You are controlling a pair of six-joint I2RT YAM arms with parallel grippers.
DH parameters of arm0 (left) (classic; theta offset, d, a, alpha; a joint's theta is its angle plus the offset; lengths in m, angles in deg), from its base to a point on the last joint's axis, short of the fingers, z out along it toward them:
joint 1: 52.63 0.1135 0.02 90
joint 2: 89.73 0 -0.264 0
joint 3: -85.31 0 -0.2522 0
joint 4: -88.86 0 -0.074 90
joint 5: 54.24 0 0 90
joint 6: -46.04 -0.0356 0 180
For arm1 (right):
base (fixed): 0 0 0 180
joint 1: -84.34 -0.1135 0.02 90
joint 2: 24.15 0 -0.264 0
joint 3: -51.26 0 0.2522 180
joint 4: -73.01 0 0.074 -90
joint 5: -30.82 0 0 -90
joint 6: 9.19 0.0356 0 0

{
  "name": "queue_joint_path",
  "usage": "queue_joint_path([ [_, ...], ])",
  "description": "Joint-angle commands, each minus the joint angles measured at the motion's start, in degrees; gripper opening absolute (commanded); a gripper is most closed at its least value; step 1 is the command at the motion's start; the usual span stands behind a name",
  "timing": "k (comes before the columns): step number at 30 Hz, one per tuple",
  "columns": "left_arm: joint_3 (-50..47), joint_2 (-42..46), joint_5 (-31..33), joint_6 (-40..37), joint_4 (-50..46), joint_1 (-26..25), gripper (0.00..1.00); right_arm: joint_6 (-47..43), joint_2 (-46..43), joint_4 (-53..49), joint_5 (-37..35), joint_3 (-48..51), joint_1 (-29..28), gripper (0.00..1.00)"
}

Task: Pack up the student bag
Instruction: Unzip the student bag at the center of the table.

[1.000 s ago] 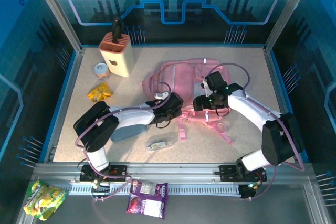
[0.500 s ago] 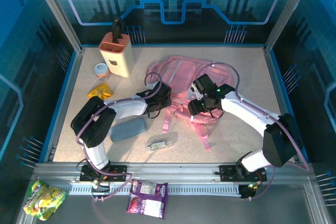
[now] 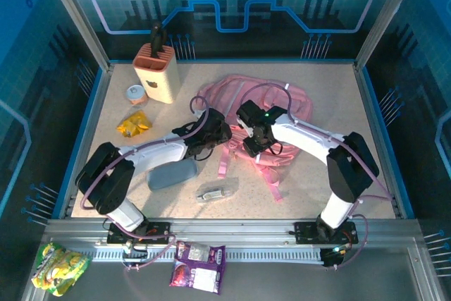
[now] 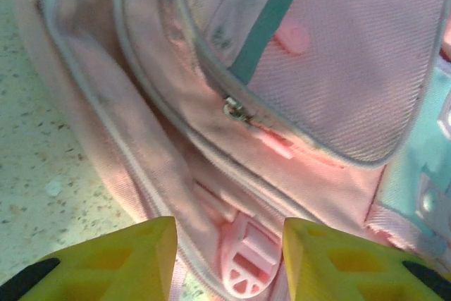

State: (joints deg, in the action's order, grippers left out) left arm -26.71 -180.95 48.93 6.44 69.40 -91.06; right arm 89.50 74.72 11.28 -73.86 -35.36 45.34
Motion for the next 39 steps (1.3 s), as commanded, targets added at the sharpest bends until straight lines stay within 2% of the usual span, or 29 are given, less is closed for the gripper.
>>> queue_joint_path([
  [1,-1.74,2.25,-0.01,-1.24,-0.9,-0.32,0.45,-1.68,1.68,0.17,-2.65,-1.14,-0.43,0.54],
  [4,-1.82,2.44,-0.04,-1.25,-1.21,-0.32,0.46,-2.69,2.98,1.63,-4.4,-0.97,-0.63,0.55],
  [6,-2.15,2.61,0.04,-0.99,-0.99,-0.24,0.46,-3.65,3.62,2.66,-5.56,-0.75,-0.77,0.51],
  [12,-2.84,3.8,-0.78,-1.55,-1.14,-0.32,0.46,-5.19,1.8,5.23,-6.23,0.24,-0.91,0.28],
  [17,-3.93,6.15,-1.54,-4.19,-1.1,-1.77,0.45,-6.05,-0.92,6.21,-6.19,0.2,-0.98,0.01],
  [24,-2.59,8.21,-2.82,-9.5,-2.89,-4.66,0.42,-5.36,-6.0,7.28,-3.5,0.63,-0.9,0.0],
  [30,-1.84,7.27,-5.01,-15.07,0.98,-6.47,0.4,-5.37,-7.94,6.96,-0.99,-0.44,-0.65,0.0],
  [39,1.1,3.02,-1.59,-28.18,3.4,-7.97,0.42,-4.31,-8.87,7.52,2.25,-0.31,0.4,0.0],
])
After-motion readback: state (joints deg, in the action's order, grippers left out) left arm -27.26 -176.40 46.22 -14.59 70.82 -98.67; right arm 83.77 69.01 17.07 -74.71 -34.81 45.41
